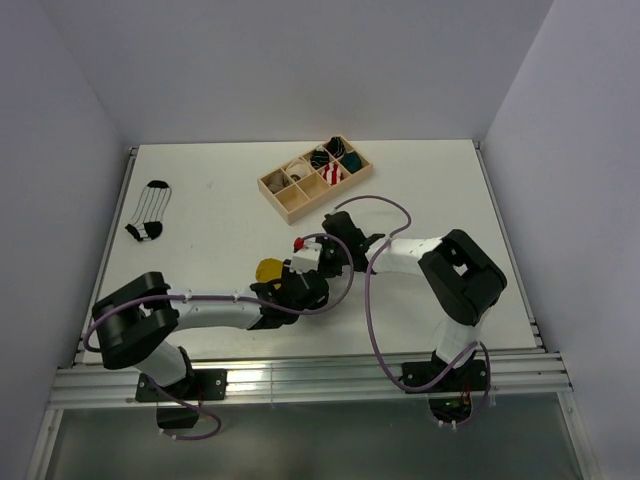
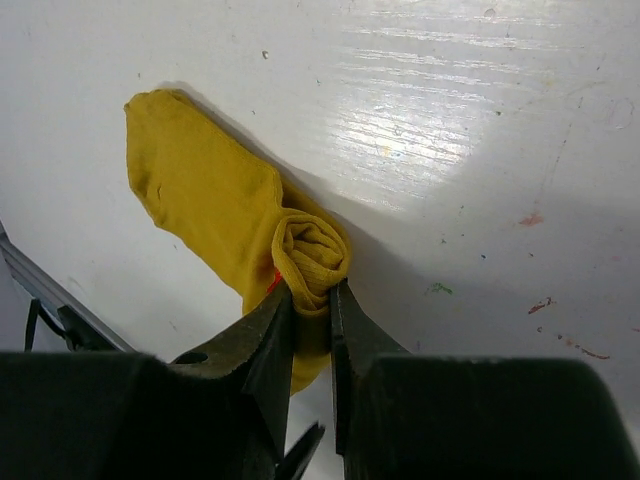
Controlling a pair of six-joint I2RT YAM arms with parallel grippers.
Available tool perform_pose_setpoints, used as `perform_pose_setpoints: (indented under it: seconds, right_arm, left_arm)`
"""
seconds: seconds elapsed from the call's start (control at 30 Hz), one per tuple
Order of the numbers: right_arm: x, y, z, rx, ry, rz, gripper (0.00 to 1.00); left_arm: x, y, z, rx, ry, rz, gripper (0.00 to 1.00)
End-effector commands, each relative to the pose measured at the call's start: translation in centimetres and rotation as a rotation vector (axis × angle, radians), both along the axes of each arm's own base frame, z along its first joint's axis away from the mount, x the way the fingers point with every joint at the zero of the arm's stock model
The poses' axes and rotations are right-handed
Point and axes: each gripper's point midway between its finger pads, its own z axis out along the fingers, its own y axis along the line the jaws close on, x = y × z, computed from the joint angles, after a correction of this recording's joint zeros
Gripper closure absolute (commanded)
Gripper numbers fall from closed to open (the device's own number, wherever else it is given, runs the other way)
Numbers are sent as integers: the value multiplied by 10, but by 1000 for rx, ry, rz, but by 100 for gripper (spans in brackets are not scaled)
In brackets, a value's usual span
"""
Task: Roll the socks
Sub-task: Roll the sock at the center of the board.
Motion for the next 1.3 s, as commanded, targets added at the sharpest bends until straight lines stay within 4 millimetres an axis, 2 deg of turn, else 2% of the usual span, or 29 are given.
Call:
perform_pose_setpoints:
  seconds: [0.0, 0.03, 0.2, 0.37, 0.43, 0.47, 0.53, 0.57, 0.6, 0.67, 0.7, 0.77, 0.83, 0.87, 0.93, 0.97, 1.0, 1.07, 1.1, 1.13, 1.2, 1.27]
  right_arm:
    - [6, 4, 18, 4, -41, 6, 100]
    - [5, 4, 17, 3, -35, 7, 100]
    - [3, 6, 16, 17, -27, 17, 100]
    - [2, 8, 18, 29, -26, 24, 100]
    - [-1, 9, 20, 42, -23, 32, 90]
    - [0, 11, 22, 67, -35, 32, 82]
    - [1, 16, 34, 127, -62, 38, 74]
    - [-2, 13, 32, 144, -50, 28, 69]
    - [-2, 14, 40, 175, -65, 29, 60]
    - [1, 12, 46, 213, -89, 19, 51]
    - [2, 11, 53, 232, -106, 15, 48]
    - [4, 7, 58, 263, -133, -3, 43]
    - [10, 4, 72, 303, -181, -24, 36]
    - [9, 0, 70, 307, -180, -37, 34]
    - [9, -3, 73, 323, -202, -50, 32]
    - [10, -3, 75, 330, -207, -61, 31]
    - [10, -4, 73, 332, -208, -66, 31]
    - [9, -3, 66, 337, -194, -68, 30]
    - [8, -2, 63, 340, -184, -68, 30]
    - [10, 1, 64, 355, -191, -69, 30]
    - [7, 1, 53, 355, -156, -77, 30]
    - [8, 2, 49, 365, -148, -87, 30]
  left_arm:
    - [10, 5, 0, 52, -55, 49, 50]
    - [9, 7, -8, 72, -47, 49, 50]
    - [11, 7, -23, 126, -35, 58, 55]
    - [9, 4, -34, 141, -11, 47, 71]
    - [9, 6, -39, 152, 1, 53, 79]
    - [8, 6, -40, 150, 4, 54, 88]
    - [7, 6, -39, 130, 16, 50, 99]
    - [6, 6, -37, 114, 22, 47, 99]
    - [5, 8, -37, 87, 45, 42, 99]
    - [6, 4, -32, 19, 63, 25, 99]
    - [8, 11, -36, 2, 84, 33, 99]
    - [5, 2, -28, -96, 128, -10, 99]
    - [7, 6, -24, -165, 164, -12, 99]
    - [2, -2, -22, -218, 201, -55, 99]
    - [6, 4, -20, -280, 234, -40, 99]
    - [-1, -2, -18, -325, 279, -87, 99]
    - [6, 4, -15, -369, 287, -64, 100]
    - [2, 1, -10, -448, 347, -95, 99]
    - [9, 7, -7, -491, 351, -83, 99]
    - [11, 8, -5, -519, 366, -86, 99]
    - [8, 7, -2, -581, 426, -114, 99]
    - [17, 16, -5, -621, 466, -89, 99]
